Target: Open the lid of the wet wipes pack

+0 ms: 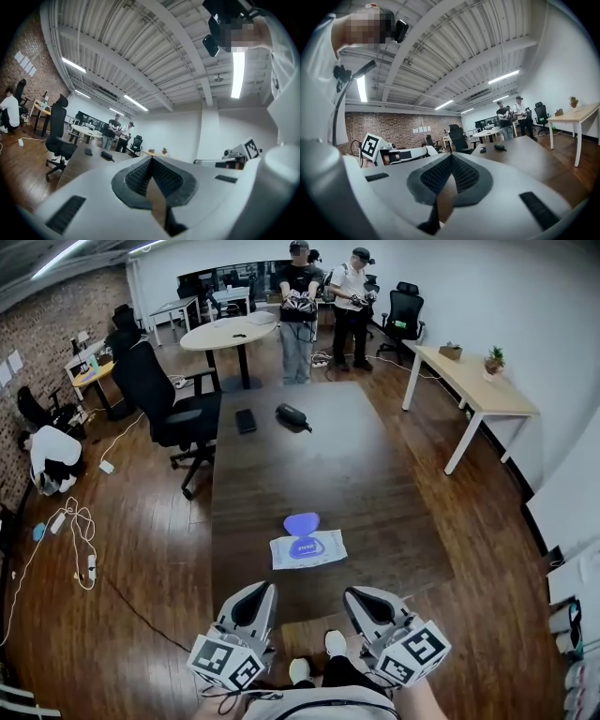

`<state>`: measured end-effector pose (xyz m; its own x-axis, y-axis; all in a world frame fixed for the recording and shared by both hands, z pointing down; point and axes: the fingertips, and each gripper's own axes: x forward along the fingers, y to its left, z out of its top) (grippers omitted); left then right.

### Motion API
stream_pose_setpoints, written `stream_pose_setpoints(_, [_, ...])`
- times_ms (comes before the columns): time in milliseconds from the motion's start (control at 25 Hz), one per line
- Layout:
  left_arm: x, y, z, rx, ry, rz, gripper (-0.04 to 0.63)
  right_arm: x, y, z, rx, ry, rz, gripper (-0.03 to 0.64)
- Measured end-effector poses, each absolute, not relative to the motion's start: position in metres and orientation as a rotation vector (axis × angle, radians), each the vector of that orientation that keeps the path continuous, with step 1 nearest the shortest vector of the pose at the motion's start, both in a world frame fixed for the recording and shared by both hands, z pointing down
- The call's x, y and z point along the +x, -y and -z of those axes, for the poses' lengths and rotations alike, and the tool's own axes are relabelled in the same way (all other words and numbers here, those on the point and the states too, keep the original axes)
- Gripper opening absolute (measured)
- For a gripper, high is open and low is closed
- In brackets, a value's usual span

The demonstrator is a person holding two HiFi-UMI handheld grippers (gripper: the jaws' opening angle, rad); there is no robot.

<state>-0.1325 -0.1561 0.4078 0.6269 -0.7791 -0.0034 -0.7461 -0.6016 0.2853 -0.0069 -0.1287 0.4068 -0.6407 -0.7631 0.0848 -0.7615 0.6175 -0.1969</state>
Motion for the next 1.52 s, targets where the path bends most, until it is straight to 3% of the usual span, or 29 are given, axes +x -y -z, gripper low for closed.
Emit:
stream_pose_setpoints(680, [-0.089,0.094,-0.383,2.634,1.26,0.184,0.002,0.033,0.055,-0.359,-1.21,-2.771,0.268,0.008])
stream_pose_setpoints(1160, [0.001,-0.071,-0.404,2.591,1.297,0.139,0.002,0.103,-0.095,-0.393,-1.126,-2.837,0.309,0.008])
stream_pose_setpoints(1520, [0.012,-0.168,-0.389,2.588,1.383,0.144,0.002,0.123,-0.179,-0.377,-1.052,-2.824,0.259,0.008])
